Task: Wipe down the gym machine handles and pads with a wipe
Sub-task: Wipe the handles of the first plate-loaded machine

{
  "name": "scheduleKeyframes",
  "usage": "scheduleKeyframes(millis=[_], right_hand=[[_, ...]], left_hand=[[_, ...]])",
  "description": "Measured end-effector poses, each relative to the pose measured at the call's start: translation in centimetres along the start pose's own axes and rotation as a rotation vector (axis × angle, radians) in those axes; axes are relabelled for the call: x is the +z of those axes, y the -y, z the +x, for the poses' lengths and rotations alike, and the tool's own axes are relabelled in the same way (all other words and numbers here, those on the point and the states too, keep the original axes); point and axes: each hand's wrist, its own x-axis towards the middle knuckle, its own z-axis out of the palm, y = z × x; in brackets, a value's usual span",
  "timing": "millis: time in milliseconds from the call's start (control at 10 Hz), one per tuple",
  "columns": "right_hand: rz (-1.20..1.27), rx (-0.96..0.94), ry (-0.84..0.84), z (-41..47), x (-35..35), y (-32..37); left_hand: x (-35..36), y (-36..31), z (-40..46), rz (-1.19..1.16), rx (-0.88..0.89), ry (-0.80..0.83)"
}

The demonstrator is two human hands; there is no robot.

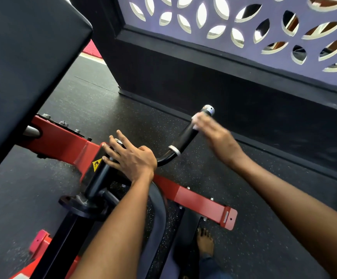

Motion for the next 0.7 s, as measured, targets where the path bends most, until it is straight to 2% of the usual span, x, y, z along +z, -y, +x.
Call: scheduleKeyframes(millis=[100,200,300,400,500,600,700], right_hand=[[0.041,0.155,-0.073,0.4,-0.5,0.8],[0.031,-0.306,0.320,-2.5,0.9,3.2],[-0.019,-0.079,0.141,-1.4,0.1,0.9],[-0.013,0.122,-0.107,-0.8,-0.4,0.4],[-0.083,-0.419,0.219,-3.0,1.0,3.1],[-0.083,-0.322,0.157,-1.8,0.9,1.6],[-0.070,0.105,-0.131,0.9,-0.3,0.3]], left_hand=[[0.0,0.1,-0.1,-0.001,0.002,-0.002],[0.0,0.0,-0.1,0.005,0.003,0.000],[0.0,0.1,0.0,0.006,0.003,0.000],[0.0,0.1,0.0,0.005,0.000,-0.002],[0.0,0.1,-0.1,0.003,0.002,-0.003],[0.0,0.1,0.0,0.006,0.000,0.000],[0.0,0.1,0.0,0.009,0.003,-0.002]])
